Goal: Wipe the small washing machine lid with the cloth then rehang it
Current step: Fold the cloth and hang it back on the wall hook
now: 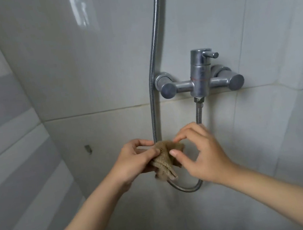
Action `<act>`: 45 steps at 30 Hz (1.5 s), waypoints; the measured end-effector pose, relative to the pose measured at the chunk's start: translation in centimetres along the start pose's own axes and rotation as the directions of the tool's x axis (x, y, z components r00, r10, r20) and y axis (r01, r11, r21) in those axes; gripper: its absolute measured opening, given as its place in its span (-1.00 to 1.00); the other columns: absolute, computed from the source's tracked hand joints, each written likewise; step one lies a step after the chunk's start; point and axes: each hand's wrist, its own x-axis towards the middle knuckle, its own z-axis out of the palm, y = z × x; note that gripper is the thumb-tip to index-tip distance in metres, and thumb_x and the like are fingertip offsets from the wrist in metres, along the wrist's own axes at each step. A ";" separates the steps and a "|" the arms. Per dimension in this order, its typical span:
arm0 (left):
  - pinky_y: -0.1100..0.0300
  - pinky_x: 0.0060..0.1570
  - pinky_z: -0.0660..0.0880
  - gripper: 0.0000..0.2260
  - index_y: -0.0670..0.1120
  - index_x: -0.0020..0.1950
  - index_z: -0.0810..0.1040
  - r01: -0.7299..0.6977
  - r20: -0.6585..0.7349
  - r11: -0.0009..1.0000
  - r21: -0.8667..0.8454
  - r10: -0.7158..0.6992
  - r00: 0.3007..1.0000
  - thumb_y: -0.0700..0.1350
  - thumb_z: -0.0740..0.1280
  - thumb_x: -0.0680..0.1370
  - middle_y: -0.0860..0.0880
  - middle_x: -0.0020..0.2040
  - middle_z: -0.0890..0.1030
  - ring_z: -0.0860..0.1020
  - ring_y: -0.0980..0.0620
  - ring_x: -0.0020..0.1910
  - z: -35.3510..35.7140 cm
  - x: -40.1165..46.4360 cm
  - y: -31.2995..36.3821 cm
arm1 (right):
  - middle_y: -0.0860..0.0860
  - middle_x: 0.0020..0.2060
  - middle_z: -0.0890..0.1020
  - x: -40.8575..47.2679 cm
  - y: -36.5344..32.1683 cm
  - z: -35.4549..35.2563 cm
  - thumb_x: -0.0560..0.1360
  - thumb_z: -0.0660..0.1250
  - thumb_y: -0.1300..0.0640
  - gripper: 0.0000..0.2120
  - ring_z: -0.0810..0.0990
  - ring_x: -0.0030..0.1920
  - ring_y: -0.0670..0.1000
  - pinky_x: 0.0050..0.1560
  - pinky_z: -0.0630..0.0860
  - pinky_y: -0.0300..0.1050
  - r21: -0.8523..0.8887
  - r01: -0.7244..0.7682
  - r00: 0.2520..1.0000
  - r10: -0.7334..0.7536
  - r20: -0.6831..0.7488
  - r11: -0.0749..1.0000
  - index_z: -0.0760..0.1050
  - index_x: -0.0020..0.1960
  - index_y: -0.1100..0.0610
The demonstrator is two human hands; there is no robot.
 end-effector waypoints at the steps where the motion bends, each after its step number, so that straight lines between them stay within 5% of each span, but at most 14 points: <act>1: 0.21 -0.37 0.58 -0.90 -0.20 -0.02 0.52 0.006 -0.025 1.000 -0.019 -0.007 1.000 -0.30 0.36 0.48 -0.11 -0.33 0.58 0.55 0.09 -0.48 -0.3 -0.2 0.4 | -0.04 -0.17 0.55 -0.1 -1.0 0.3 0.32 0.42 -0.09 -0.72 0.55 -0.11 -0.07 -0.03 0.47 -0.26 0.061 0.003 0.998 -0.007 0.067 0.998 0.56 -0.10 0.08; 3: 0.23 -0.37 0.58 -0.95 -0.19 -0.06 0.53 0.022 -0.042 0.998 -0.051 -0.025 0.999 -0.25 0.36 0.50 -0.10 -0.34 0.60 0.57 0.08 -0.48 -0.7 -0.4 0.7 | -0.10 -0.19 0.59 -0.2 -2.6 1.0 0.24 0.50 -0.13 -0.65 0.58 -0.19 -0.14 -0.13 0.49 -0.35 0.141 -0.100 0.980 0.073 0.184 0.985 0.56 -0.08 0.03; 6: 0.25 -0.32 0.56 -0.82 -0.14 -0.20 0.57 0.016 -0.008 0.997 -0.081 -0.017 1.000 -0.04 0.36 0.50 -0.04 -0.40 0.61 0.58 0.10 -0.43 -1.7 -0.9 0.4 | -0.21 -0.36 0.63 0.3 -3.1 2.5 0.31 0.53 0.19 -0.76 0.59 -0.37 -0.23 -0.26 0.45 -0.43 0.282 -0.263 0.952 0.201 0.231 0.923 0.58 -0.07 0.12; 9: 0.28 -0.29 0.48 -0.64 -0.16 -0.26 0.59 -0.050 0.071 0.999 0.010 0.049 0.996 0.16 0.46 0.35 -0.02 -0.37 0.55 0.51 0.07 -0.35 -3.2 -1.9 0.0 | -0.03 -0.28 0.67 1.0 -3.7 3.2 0.39 0.42 0.39 -0.82 0.61 -0.32 -0.22 -0.19 0.58 -0.35 0.512 -0.417 0.903 0.275 0.331 0.752 0.59 -0.02 0.27; 13: 0.26 -0.14 0.55 -0.71 -0.28 0.00 0.60 -0.087 0.197 0.991 0.099 0.066 0.978 -0.18 0.51 0.36 -0.14 -0.16 0.63 0.58 0.02 -0.17 -4.9 -3.0 -0.8 | 0.05 -0.29 0.70 1.9 -4.8 3.9 0.44 0.37 0.32 -0.89 0.67 -0.30 -0.09 -0.16 0.66 -0.19 0.606 -0.652 0.756 0.339 0.560 0.455 0.62 -0.04 0.24; 16: 0.30 -0.15 0.55 -0.79 -0.25 -0.01 0.61 -0.094 0.173 0.983 0.158 0.066 0.983 -0.27 0.48 0.38 -0.13 -0.16 0.62 0.58 0.03 -0.17 -5.4 -3.2 -1.1 | 0.05 -0.24 0.72 2.6 -4.6 4.4 0.43 0.39 0.22 -0.92 0.70 -0.20 -0.02 -0.05 0.64 -0.08 0.554 -0.748 0.662 0.353 0.661 0.366 0.64 -0.10 0.14; 21: 0.32 -0.26 0.53 -0.71 -0.12 -0.04 0.63 -0.050 0.141 0.985 0.167 0.026 0.990 -0.08 0.50 0.28 0.01 -0.23 0.69 0.64 0.13 -0.23 -6.8 -3.7 -2.3 | 0.11 -0.18 0.70 2.6 -4.5 7.1 0.47 0.37 0.21 -0.86 0.69 -0.24 -0.03 -0.15 0.64 -0.21 0.516 -0.780 0.624 0.368 0.689 0.355 0.63 0.01 0.20; 26: 0.23 -0.30 0.54 -0.83 -0.24 -0.02 0.59 0.006 0.067 0.959 0.282 -0.026 0.997 -0.33 0.43 0.41 -0.08 -0.25 0.64 0.60 0.08 -0.30 -7.7 -2.8 -4.9 | 0.10 -0.16 0.66 3.0 -3.8 9.2 0.47 0.39 0.16 -0.80 0.63 -0.21 -0.03 -0.26 0.60 -0.27 0.418 -0.768 0.625 0.422 0.657 0.486 0.61 0.07 0.20; 30: 0.21 -0.36 0.39 -0.86 -0.06 -0.30 0.49 0.029 -0.039 0.749 0.662 -0.004 0.999 -0.28 0.30 0.39 -0.02 -0.36 0.52 0.52 0.01 -0.31 -10.3 -1.8 -7.4 | 0.00 -0.30 0.65 3.7 -2.8 10.3 0.45 0.41 0.22 -0.89 0.61 -0.25 -0.05 -0.12 0.59 -0.16 0.292 -0.512 0.811 0.343 0.474 0.808 0.66 -0.03 0.20; 34: 0.15 -0.35 0.40 -0.93 -0.06 -0.20 0.43 0.050 -0.163 0.518 0.854 0.176 0.971 -0.17 0.30 0.46 -0.06 -0.28 0.54 0.53 -0.09 -0.25 -12.7 -0.9 -8.6 | 0.12 -0.15 0.70 4.1 -2.0 11.7 0.45 0.33 0.26 -0.87 0.66 -0.11 0.11 -0.04 0.59 -0.05 0.062 0.042 0.895 -0.065 0.442 0.997 0.62 -0.04 0.16; 37: 0.14 -0.45 0.35 -0.84 -0.10 -0.05 0.35 -0.023 -0.165 0.422 0.906 0.404 0.900 -0.21 0.31 0.47 -0.07 -0.25 0.53 0.51 -0.11 -0.32 -14.3 -0.2 -8.3 | 0.21 -0.06 0.58 4.3 -2.4 13.4 0.44 0.17 0.28 -0.79 0.60 -0.30 0.24 -0.39 0.56 0.03 -0.102 0.465 0.806 -0.372 0.460 0.880 0.55 -0.03 0.18; 39: 0.19 -0.53 0.33 -0.82 -0.16 -0.11 0.39 -0.135 0.012 0.176 0.975 0.567 0.823 -0.28 0.38 0.41 -0.15 -0.30 0.52 0.49 -0.16 -0.45 -15.7 0.3 -8.2 | 0.20 -0.09 0.59 5.2 -2.8 14.3 0.42 0.12 0.22 -0.76 0.56 -0.44 0.21 -0.59 0.50 -0.06 -0.176 0.603 0.750 -0.479 0.456 0.778 0.56 -0.11 0.19; 42: 0.22 -0.60 0.31 -0.78 -0.21 -0.11 0.45 -0.157 0.206 -0.135 0.978 0.570 0.796 -0.33 0.44 0.33 -0.21 -0.33 0.52 0.46 -0.14 -0.52 -18.2 1.5 -8.5 | 0.11 -0.16 0.64 7.4 -2.5 16.4 0.40 0.23 0.24 -0.85 0.51 -0.52 0.13 -0.65 0.39 -0.19 -0.288 0.710 0.694 -0.568 0.441 0.643 0.58 -0.20 0.17; 45: 0.10 -0.62 0.45 -0.70 -0.24 0.02 0.51 -0.095 0.193 -0.215 0.972 0.500 0.844 -0.34 0.44 0.32 -0.26 -0.29 0.53 0.50 -0.20 -0.49 -20.0 3.2 -9.3 | 0.04 -0.21 0.67 9.3 -2.1 18.4 0.39 0.26 0.24 -0.84 0.50 -0.55 0.08 -0.65 0.35 -0.26 -0.362 0.736 0.675 -0.580 0.455 0.573 0.63 -0.17 0.15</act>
